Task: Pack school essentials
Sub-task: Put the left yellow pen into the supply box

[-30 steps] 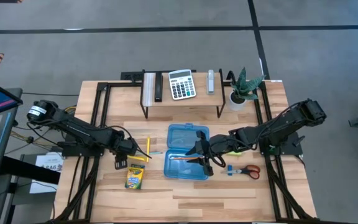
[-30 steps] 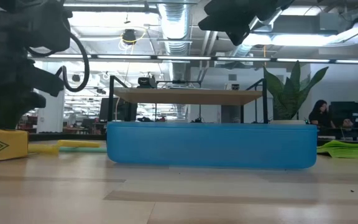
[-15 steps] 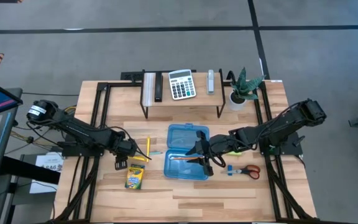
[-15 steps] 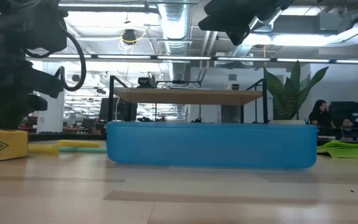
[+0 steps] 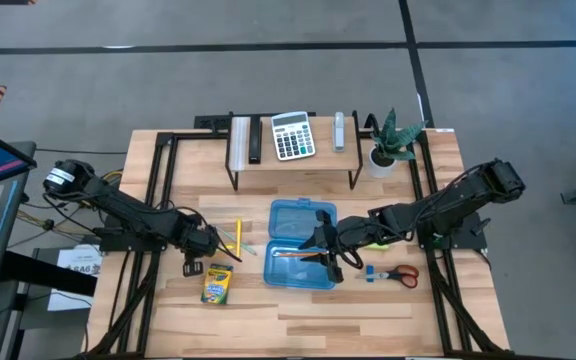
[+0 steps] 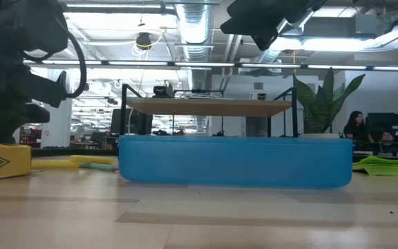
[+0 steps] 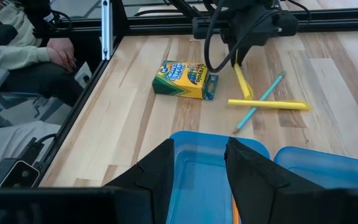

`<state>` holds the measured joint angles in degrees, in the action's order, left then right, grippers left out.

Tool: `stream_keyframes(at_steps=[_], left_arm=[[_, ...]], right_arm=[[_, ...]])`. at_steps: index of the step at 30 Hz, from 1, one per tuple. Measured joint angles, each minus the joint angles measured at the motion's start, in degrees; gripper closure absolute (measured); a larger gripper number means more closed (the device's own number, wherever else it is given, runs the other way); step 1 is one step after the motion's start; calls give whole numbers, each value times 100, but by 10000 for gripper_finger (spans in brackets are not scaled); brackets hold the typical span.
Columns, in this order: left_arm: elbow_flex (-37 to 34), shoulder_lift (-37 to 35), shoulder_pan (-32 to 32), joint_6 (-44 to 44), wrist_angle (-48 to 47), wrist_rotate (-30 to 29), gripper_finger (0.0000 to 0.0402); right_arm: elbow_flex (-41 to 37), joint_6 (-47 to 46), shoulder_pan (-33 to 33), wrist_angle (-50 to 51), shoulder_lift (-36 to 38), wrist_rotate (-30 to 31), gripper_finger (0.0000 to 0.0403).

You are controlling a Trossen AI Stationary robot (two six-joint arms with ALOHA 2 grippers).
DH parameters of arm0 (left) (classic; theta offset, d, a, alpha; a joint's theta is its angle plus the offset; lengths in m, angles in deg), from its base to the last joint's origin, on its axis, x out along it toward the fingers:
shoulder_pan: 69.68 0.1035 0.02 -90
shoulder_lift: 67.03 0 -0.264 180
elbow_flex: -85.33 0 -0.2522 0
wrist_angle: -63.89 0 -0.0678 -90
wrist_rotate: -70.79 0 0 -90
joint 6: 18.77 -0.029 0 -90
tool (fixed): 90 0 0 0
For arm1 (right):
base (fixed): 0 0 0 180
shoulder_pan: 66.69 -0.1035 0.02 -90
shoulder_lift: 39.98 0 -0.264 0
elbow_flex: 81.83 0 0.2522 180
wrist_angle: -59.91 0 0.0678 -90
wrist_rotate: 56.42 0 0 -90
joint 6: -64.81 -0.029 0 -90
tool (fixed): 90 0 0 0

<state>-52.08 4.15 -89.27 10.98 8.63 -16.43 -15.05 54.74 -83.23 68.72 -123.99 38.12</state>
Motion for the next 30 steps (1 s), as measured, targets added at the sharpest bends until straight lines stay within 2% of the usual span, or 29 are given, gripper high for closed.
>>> stream_keyframes(at_steps=[5, 11, 17, 20, 25, 30], left_arm=[[268, 15, -24, 32, -388, 383, 400], [792, 14, -120, 67, -1145, 135, 401], [1477, 13, -214, -18, -1689, -413, 401], [1782, 13, -211, -252, -1465, -657, 401], [2083, 132, -95, -958, -486, -840, 401], [2412, 864, 184, -1626, 118, -736, 401]], right_arm=[[0, 0, 0, 10, 0, 0, 239], [0, 0, 0, 17, 0, 0, 239], [0, 0, 0, 17, 0, 0, 239], [0, 2, 0, 17, 0, 0, 239], [133, 5, 1, 179, 18, 0, 239], [214, 2, -13, 711, 351, 14, 239]])
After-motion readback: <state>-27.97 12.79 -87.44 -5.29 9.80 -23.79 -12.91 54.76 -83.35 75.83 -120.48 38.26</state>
